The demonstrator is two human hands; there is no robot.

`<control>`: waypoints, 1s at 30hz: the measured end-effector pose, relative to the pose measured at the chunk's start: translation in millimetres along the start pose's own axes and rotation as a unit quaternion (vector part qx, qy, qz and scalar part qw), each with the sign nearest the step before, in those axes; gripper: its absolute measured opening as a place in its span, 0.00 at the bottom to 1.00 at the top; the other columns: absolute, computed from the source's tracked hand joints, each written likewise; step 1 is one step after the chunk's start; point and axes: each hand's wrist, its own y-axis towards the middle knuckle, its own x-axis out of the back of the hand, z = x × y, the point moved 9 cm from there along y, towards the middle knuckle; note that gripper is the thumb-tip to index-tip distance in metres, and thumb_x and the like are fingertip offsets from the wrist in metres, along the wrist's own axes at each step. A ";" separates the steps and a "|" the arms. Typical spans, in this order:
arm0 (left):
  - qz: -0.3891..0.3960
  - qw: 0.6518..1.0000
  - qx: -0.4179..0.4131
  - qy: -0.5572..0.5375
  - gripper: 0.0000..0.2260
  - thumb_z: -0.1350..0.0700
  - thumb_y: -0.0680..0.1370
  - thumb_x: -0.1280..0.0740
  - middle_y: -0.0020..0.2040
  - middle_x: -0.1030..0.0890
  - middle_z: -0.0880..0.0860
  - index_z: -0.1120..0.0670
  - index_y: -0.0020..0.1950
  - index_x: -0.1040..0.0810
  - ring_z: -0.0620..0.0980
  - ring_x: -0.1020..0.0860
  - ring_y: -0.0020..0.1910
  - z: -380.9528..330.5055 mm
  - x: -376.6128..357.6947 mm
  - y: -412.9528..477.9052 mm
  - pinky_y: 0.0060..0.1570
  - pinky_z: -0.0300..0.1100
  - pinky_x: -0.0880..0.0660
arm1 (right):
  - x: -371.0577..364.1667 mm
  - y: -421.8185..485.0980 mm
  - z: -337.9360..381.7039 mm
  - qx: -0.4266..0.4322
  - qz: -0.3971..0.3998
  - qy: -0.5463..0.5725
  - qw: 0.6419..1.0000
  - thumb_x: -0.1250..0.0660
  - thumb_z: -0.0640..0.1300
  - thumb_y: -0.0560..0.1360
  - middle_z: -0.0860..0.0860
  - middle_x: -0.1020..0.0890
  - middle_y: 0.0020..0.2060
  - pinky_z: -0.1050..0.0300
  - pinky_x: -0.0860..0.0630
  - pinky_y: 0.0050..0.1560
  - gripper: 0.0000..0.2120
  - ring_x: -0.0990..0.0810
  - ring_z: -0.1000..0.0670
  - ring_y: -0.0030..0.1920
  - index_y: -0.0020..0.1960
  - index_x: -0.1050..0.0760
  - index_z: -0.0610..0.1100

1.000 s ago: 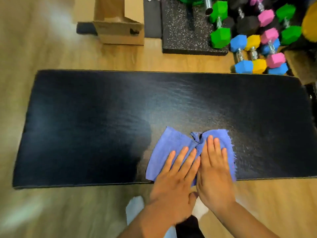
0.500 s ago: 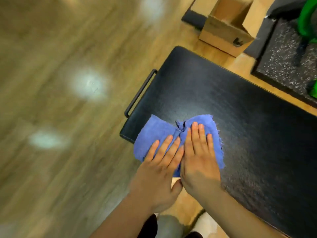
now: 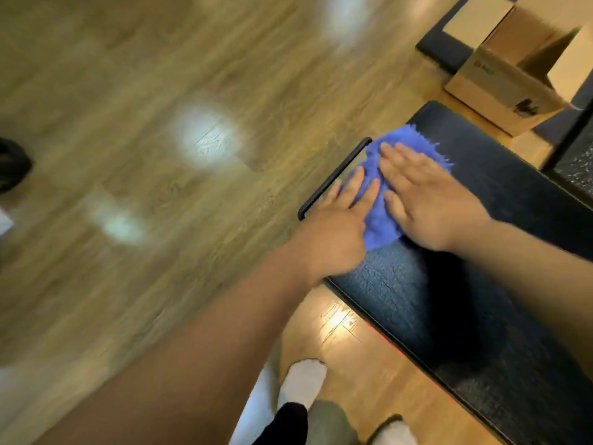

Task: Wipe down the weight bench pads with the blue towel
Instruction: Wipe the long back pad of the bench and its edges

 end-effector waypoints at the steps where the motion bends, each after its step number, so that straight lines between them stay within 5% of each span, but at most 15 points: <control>1: 0.008 0.999 0.023 -0.027 0.30 0.57 0.81 0.45 0.79 0.57 0.57 0.52 0.78 0.59 0.55 0.49 0.77 1.4 5.9 23.5 0.74 0.45 0.48 | 3.8 17.7 -21.0 -0.018 0.009 -0.022 1.000 0.56 0.53 0.78 0.37 0.35 0.72 0.42 0.43 0.73 0.31 0.38 0.37 0.73 0.72 0.37 0.34; 5: -0.031 0.993 0.070 -0.089 0.23 0.55 0.80 0.44 0.65 0.27 0.62 0.59 0.74 0.43 0.59 0.27 0.62 -1.4 30.5 62.1 0.58 0.47 0.31 | 9.9 73.4 -42.2 -0.096 0.055 -0.050 0.993 0.63 0.57 0.70 0.35 0.24 0.59 0.44 0.36 0.62 0.37 0.30 0.38 0.64 0.58 0.26 0.36; 11: -0.035 0.981 0.157 -0.112 0.21 0.55 0.80 0.44 0.62 0.26 0.60 0.57 0.72 0.39 0.60 0.26 0.56 32.7 -2.6 -51.8 0.49 0.49 0.29 | 3.2 32.8 72.6 0.006 -0.013 0.004 1.000 0.51 0.50 0.75 0.43 0.20 0.40 0.46 0.39 0.62 0.21 0.25 0.39 0.48 0.44 0.22 0.41; 14: -0.040 0.966 0.189 -0.171 0.15 0.56 0.79 0.44 0.55 0.24 0.55 0.55 0.66 0.35 0.52 0.28 0.45 48.1 -10.7 -90.1 0.37 0.40 0.39 | -4.7 13.9 121.0 0.060 -0.018 0.037 0.997 0.49 0.49 0.77 0.47 0.19 0.43 0.46 0.41 0.68 0.20 0.23 0.41 0.51 0.49 0.20 0.43; 17: -0.007 0.979 0.156 -0.134 0.12 0.57 0.80 0.43 0.49 0.27 0.53 0.59 0.62 0.33 0.53 0.27 0.48 45.5 -1.8 -67.1 0.34 0.36 0.39 | -3.3 26.1 98.8 0.095 -0.003 0.031 0.995 0.50 0.52 0.77 0.47 0.20 0.43 0.47 0.40 0.68 0.21 0.24 0.41 0.51 0.48 0.21 0.44; 21: -0.013 0.991 0.091 -0.093 0.12 0.56 0.81 0.44 0.55 0.22 0.59 0.60 0.62 0.31 0.59 0.23 0.53 20.2 17.2 32.9 0.46 0.46 0.30 | 7.1 63.8 -7.6 0.012 -0.003 -0.045 0.999 0.57 0.55 0.76 0.41 0.20 0.46 0.47 0.43 0.66 0.28 0.25 0.39 0.52 0.47 0.22 0.40; 25: -0.043 0.988 0.090 -0.118 0.15 0.59 0.81 0.44 0.61 0.24 0.60 0.62 0.65 0.29 0.59 0.25 0.60 -11.1 42.9 111.0 0.53 0.44 0.30 | 4.6 92.0 -82.5 -0.089 0.067 -0.057 0.992 0.63 0.60 0.68 0.34 0.25 0.56 0.41 0.35 0.64 0.38 0.29 0.35 0.61 0.55 0.25 0.37; 30: -0.033 0.987 0.105 -0.118 0.14 0.54 0.82 0.48 0.52 0.26 0.57 0.58 0.63 0.31 0.59 0.25 0.55 3.0 29.8 77.6 0.48 0.47 0.30 | 8.2 95.7 -69.6 -0.123 0.107 -0.103 0.981 0.58 0.54 0.74 0.36 0.24 0.58 0.38 0.45 0.69 0.29 0.31 0.38 0.64 0.57 0.25 0.40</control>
